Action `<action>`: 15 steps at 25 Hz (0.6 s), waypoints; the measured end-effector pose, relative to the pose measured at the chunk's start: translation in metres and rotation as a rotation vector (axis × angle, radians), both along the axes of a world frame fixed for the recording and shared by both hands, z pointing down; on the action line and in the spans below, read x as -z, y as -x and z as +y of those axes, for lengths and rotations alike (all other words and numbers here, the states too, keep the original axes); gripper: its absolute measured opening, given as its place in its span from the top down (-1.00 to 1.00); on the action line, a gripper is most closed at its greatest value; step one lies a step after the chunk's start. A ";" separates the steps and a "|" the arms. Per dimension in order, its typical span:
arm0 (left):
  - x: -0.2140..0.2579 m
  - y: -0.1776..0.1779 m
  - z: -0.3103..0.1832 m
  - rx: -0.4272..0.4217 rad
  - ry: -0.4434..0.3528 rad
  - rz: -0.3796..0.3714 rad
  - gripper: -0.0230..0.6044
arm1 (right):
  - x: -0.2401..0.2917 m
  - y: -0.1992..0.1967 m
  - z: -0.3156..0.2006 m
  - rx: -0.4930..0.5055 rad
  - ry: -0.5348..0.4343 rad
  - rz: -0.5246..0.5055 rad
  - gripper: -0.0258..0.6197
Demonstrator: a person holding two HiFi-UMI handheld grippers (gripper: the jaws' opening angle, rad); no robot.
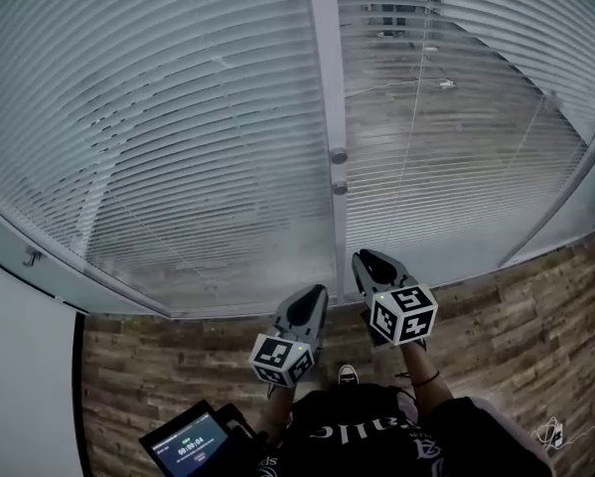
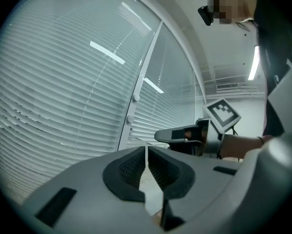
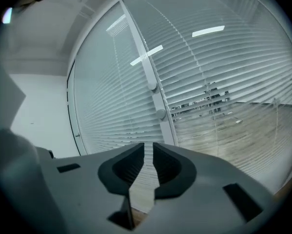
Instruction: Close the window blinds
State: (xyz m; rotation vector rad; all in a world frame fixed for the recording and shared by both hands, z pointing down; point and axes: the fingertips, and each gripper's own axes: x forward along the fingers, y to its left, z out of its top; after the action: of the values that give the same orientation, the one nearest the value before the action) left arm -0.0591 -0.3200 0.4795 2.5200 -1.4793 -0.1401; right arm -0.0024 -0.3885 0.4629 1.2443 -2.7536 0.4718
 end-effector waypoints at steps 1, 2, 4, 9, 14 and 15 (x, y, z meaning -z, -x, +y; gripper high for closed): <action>-0.001 0.000 -0.009 0.006 0.004 0.002 0.91 | 0.001 0.004 -0.014 0.009 -0.006 0.010 0.76; -0.002 0.001 -0.017 0.009 0.008 0.003 0.91 | 0.003 0.009 -0.028 0.016 -0.009 0.019 0.63; -0.003 0.003 -0.032 0.014 0.018 0.004 0.91 | 0.010 0.017 -0.055 0.018 -0.011 0.018 0.52; -0.001 0.019 -0.060 0.030 0.039 0.015 0.91 | 0.032 0.035 -0.108 -0.051 0.058 -0.097 0.47; -0.001 0.029 -0.081 0.009 0.040 0.004 0.91 | 0.039 0.045 -0.135 -0.121 0.093 -0.200 0.46; 0.000 0.029 -0.084 0.002 0.040 0.002 0.91 | 0.040 0.045 -0.138 -0.138 0.091 -0.206 0.46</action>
State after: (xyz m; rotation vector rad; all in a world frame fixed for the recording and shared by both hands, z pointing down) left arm -0.0881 -0.4043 0.4797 2.4866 -1.4685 -0.1128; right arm -0.0473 -0.5268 0.4225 1.4446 -2.7823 0.7694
